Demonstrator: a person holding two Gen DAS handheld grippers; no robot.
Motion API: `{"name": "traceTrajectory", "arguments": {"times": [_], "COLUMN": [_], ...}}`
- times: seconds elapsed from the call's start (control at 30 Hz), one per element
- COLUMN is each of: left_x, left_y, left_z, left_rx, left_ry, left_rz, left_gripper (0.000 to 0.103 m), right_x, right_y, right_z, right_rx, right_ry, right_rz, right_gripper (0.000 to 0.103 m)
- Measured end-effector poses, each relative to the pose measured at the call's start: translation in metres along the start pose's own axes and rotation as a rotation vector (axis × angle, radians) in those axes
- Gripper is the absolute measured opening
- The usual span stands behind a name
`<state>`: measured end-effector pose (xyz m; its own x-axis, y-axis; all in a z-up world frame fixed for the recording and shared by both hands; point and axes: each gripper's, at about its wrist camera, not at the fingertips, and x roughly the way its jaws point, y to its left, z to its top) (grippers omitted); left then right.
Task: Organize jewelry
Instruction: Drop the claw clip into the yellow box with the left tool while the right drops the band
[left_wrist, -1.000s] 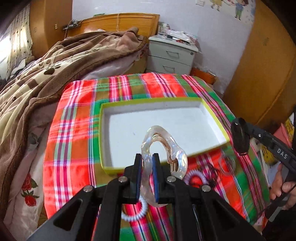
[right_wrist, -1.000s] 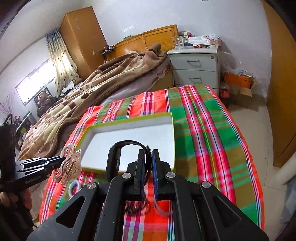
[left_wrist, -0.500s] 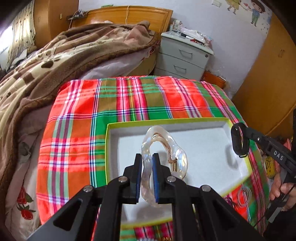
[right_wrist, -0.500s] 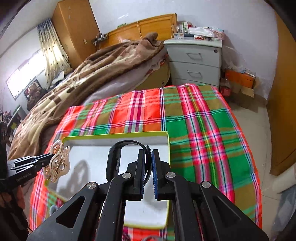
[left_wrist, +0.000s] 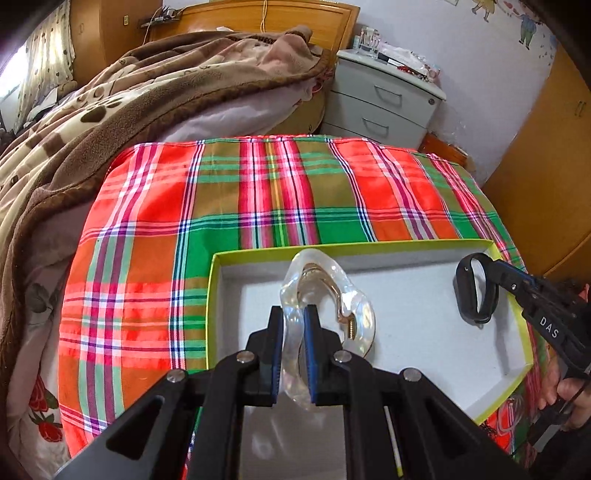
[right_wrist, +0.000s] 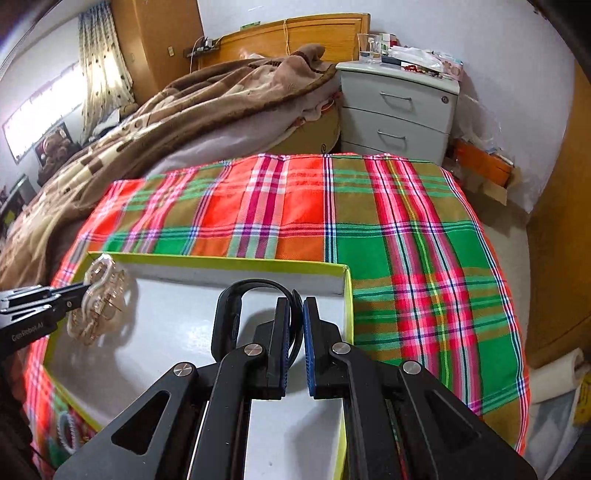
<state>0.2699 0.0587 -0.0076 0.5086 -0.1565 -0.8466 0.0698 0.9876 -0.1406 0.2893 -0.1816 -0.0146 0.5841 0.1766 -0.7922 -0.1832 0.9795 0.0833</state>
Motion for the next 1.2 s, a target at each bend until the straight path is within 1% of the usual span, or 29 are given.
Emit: {"name": "traceTrajectory", "arguments": {"times": [0.13,0.27,0.3,0.33,0.4,0.5,0.6,0.67,0.77,0.87,0.97,1.03,1.1,1.17,1.2], "left_x": [0.001,0.003,0.003,0.003,0.004,0.003,-0.003,-0.01,-0.023,-0.04,-0.055,-0.063,-0.072,-0.079,-0.081], "left_y": [0.001,-0.001,-0.001,-0.001,0.0,0.003,0.004,0.003,0.0,-0.003,-0.007,-0.007,-0.006,-0.006,-0.006], "left_z": [0.001,0.001,0.001,0.0,0.0,0.0,-0.001,-0.003,-0.007,-0.016,-0.026,-0.034,-0.042,-0.05,-0.055], "left_rx": [-0.011,-0.007,-0.002,-0.001,-0.008,-0.027,-0.026,-0.024,-0.024,-0.02,-0.01,-0.014,-0.024,-0.02,-0.017], "left_ry": [0.003,0.007,0.007,0.007,0.007,0.009,-0.004,-0.022,-0.056,-0.087,-0.1,-0.102,-0.105,-0.105,-0.103], "left_rz": [-0.007,0.005,0.006,0.009,0.014,0.01,0.013,0.008,-0.008,-0.027,-0.036,-0.055,-0.067,-0.069,-0.068], "left_gripper": [0.012,0.013,0.015,0.02,0.026,0.028,0.033,0.036,0.039,0.044,0.045,0.045,0.046,0.047,0.048], "right_x": [0.003,0.006,0.006,0.006,0.005,0.004,-0.001,-0.005,-0.016,-0.031,-0.045,-0.055,-0.065,-0.073,-0.078], "right_y": [0.0,0.002,0.001,0.001,0.001,0.002,0.003,0.004,0.006,0.008,0.008,0.008,0.009,0.01,0.012], "right_z": [-0.002,-0.002,-0.001,-0.002,-0.002,-0.001,-0.001,-0.002,-0.005,-0.01,-0.017,-0.024,-0.032,-0.038,-0.044], "right_rx": [-0.01,-0.029,-0.027,-0.027,-0.035,-0.042,-0.041,-0.045,-0.047,-0.045,-0.041,-0.036,-0.041,-0.045,-0.048], "right_ry": [0.0,-0.002,-0.001,-0.002,-0.008,-0.01,-0.026,-0.041,-0.065,-0.089,-0.106,-0.117,-0.124,-0.13,-0.133], "right_rz": [-0.009,-0.029,-0.025,-0.024,-0.032,-0.031,-0.022,-0.023,-0.008,0.004,0.019,0.032,0.048,0.059,0.069], "right_gripper": [0.007,0.007,0.007,0.007,0.007,0.007,0.008,0.015,0.016,0.016,0.016,0.018,0.023,0.031,0.031]}}
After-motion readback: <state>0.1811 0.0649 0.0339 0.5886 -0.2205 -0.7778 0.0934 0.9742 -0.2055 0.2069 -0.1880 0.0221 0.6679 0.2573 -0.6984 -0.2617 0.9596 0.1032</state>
